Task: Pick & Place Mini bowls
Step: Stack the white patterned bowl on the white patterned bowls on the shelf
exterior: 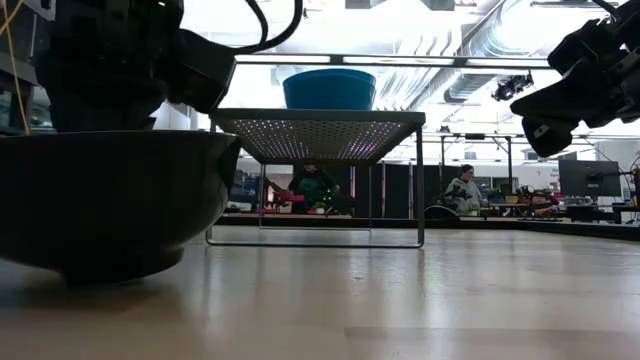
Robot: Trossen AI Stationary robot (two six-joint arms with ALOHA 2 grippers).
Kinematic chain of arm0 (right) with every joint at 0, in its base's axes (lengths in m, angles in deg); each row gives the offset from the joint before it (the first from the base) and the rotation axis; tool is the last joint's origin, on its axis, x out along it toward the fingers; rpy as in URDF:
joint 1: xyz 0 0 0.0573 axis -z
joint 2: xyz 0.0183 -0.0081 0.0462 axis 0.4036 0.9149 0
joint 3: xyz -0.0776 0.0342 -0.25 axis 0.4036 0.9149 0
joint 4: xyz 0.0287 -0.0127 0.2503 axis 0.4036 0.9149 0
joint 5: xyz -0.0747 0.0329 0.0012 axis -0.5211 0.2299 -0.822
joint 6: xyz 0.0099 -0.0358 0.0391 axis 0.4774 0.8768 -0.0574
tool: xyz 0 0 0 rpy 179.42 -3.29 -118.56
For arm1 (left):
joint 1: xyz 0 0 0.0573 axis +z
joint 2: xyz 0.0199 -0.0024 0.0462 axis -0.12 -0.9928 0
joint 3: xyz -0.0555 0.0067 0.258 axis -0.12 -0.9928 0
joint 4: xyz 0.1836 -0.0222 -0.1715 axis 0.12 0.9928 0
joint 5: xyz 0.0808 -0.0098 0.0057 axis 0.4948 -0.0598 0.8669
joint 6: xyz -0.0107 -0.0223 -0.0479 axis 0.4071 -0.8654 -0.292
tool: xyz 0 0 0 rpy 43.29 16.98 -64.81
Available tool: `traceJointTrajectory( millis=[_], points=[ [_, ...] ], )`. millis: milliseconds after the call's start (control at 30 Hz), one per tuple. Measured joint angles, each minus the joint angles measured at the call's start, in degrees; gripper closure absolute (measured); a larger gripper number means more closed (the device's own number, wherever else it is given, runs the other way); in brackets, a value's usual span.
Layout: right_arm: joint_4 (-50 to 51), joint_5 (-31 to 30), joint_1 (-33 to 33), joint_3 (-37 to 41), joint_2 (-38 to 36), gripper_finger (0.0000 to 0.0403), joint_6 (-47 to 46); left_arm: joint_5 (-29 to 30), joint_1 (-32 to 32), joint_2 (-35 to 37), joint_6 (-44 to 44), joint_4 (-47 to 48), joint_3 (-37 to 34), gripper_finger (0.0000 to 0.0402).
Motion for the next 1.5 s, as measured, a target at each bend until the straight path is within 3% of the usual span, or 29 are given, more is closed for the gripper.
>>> traceJointTrajectory(
  millis=[467, 700, 1000, 1267, 1500],
  points=[
    [0.0, -0.01, 0.0, 0.01, 0.0, 0.0402, 0.0, 1.62, -0.05, 4.12, 3.6, 2.64, 4.01, 0.0398],
    [0.0, 0.01, 0.0, 0.0, 0.02, 0.0402, 0.0, 9.45, -0.05, 8.57, 5.06, 4.21, 7.85, 0.0398],
    [-0.01, 0.0, 0.01, 0.01, 0.0, 0.0402, 0.0, 18.22, 0.1, 12.15, 8.42, 18.44, 18.17, 0.0398],
    [0.0, -0.01, 0.02, 0.01, 0.0, 0.0402, 0.0, 18.85, 8.02, 12.2, 19.1, 32.9, 31.67, 0.0398],
    [0.0, -0.01, 0.02, 0.01, 0.0, 0.0402, 0.0, 13.18, 18.82, 12.2, 34.31, 39.46, 40.26, 0.0398]
  ],
)
